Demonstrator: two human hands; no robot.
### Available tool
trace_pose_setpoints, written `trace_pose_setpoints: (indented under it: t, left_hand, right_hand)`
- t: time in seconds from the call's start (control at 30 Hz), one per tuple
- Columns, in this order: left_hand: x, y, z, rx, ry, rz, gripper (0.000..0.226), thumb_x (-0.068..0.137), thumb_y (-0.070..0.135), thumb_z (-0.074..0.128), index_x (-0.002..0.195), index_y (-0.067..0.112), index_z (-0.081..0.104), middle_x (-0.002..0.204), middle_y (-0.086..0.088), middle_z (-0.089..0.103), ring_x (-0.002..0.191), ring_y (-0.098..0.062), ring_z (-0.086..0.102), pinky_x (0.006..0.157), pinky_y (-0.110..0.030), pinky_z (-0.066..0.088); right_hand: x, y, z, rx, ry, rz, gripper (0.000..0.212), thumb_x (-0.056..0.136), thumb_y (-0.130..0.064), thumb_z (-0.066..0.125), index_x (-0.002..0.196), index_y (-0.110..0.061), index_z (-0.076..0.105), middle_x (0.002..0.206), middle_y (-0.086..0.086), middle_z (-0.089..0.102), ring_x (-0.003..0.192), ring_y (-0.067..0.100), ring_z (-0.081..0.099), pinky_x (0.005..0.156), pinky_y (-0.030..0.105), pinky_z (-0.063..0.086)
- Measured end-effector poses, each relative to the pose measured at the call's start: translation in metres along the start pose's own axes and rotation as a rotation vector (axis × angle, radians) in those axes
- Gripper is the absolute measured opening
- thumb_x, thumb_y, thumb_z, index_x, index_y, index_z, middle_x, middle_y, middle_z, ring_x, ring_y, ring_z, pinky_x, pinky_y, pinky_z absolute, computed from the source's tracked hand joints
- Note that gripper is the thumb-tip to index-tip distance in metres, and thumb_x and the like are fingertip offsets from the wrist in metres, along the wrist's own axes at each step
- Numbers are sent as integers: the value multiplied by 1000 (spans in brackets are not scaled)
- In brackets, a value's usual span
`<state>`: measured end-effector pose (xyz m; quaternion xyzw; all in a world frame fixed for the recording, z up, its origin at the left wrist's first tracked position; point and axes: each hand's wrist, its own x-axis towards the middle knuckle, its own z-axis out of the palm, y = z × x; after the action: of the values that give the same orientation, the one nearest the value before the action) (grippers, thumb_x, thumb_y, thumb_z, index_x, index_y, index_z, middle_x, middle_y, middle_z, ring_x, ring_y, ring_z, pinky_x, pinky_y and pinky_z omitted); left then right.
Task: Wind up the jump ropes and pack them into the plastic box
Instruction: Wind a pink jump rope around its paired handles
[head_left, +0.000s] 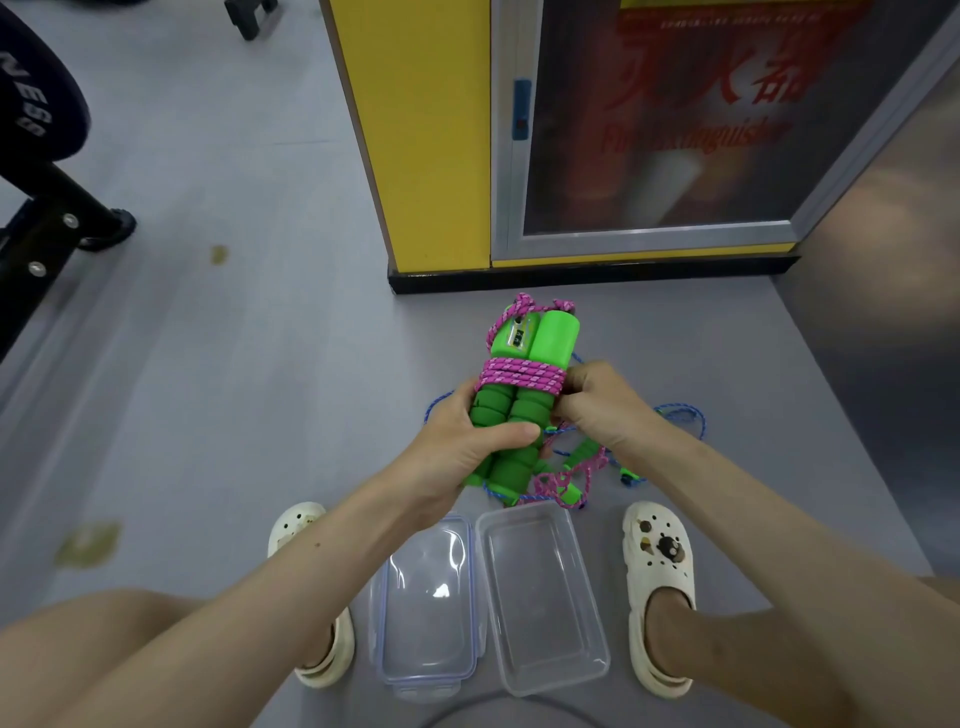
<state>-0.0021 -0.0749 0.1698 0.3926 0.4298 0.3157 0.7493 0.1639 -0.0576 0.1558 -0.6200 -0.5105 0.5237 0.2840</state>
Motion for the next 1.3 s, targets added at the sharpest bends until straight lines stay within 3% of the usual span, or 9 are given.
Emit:
trace_pose_setpoints:
  t: [0.13, 0.27, 0.37, 0.43, 0.5, 0.7, 0.93, 1.13, 1.3]
  left_hand:
    - [1, -4, 1, 90, 30, 24, 43, 80, -5, 68, 118, 7, 53, 101, -16, 68, 86, -32, 68, 72, -38, 58]
    - [2, -7, 2, 118, 96, 46, 52, 78, -3, 72, 121, 11, 48, 102, -13, 68, 87, -30, 70, 72, -38, 58]
    - [3, -5, 1, 121, 158, 84, 51, 77, -4, 72, 121, 11, 51, 95, -6, 70, 78, -17, 71, 65, -27, 56]
    - [4, -3, -1, 137, 188, 95, 48, 76, -3, 73, 119, 10, 55, 94, -5, 70, 78, -15, 70, 64, -25, 55]
    - [4, -3, -3, 140, 200, 96, 45, 76, -3, 73, 115, 12, 57, 92, -4, 71, 77, -15, 70, 63, -25, 54]
    - [4, -4, -3, 206, 207, 118, 39, 75, -3, 74, 100, 23, 60, 86, 1, 71, 72, -10, 70, 56, -20, 52]
    - [9, -3, -9, 263, 322, 120, 51, 71, -3, 77, 109, 22, 54, 97, -7, 68, 85, -25, 70, 70, -33, 59]
    - [12, -7, -12, 685, 417, 244, 59, 68, 10, 80, 118, 25, 52, 92, 6, 63, 83, -17, 63, 73, -39, 56]
    - [14, -11, -14, 934, 514, 268, 59, 72, 21, 76, 124, 26, 49, 98, 2, 66, 87, -23, 63, 74, -41, 54]
  right_hand:
    - [5, 7, 6, -66, 86, 11, 10, 78, 6, 59, 86, 7, 66, 91, 32, 66, 87, 47, 62, 83, 61, 48]
    - [5, 8, 8, -87, 146, -7, 10, 77, 7, 57, 82, 6, 65, 86, 31, 66, 78, 42, 64, 80, 57, 51]
    - [4, 2, 3, -64, 100, -12, 10, 82, 7, 56, 83, 5, 65, 73, 26, 64, 62, 24, 55, 61, 42, 49]
    - [2, -2, 0, -63, 22, 19, 11, 87, 2, 55, 88, 3, 66, 61, 12, 57, 48, 11, 47, 46, 24, 38]
    - [0, -4, -2, -72, -25, 29, 13, 90, -1, 54, 87, 2, 66, 56, 4, 54, 39, 3, 41, 42, 16, 33]
    - [-5, -10, -4, -111, -88, 51, 22, 90, -1, 52, 71, -8, 61, 56, 3, 56, 38, 2, 42, 42, 15, 33]
    - [-6, -7, -8, -173, -68, 15, 20, 92, -18, 59, 88, -2, 71, 55, 1, 58, 57, 13, 49, 62, 27, 40]
    - [-11, -8, 0, -161, -111, -13, 27, 93, -20, 59, 68, -22, 67, 52, 1, 59, 51, 17, 43, 55, 28, 36]
    - [-13, -8, 3, -108, -110, -15, 18, 86, -17, 68, 77, -3, 74, 58, 7, 61, 48, 6, 45, 57, 21, 38]
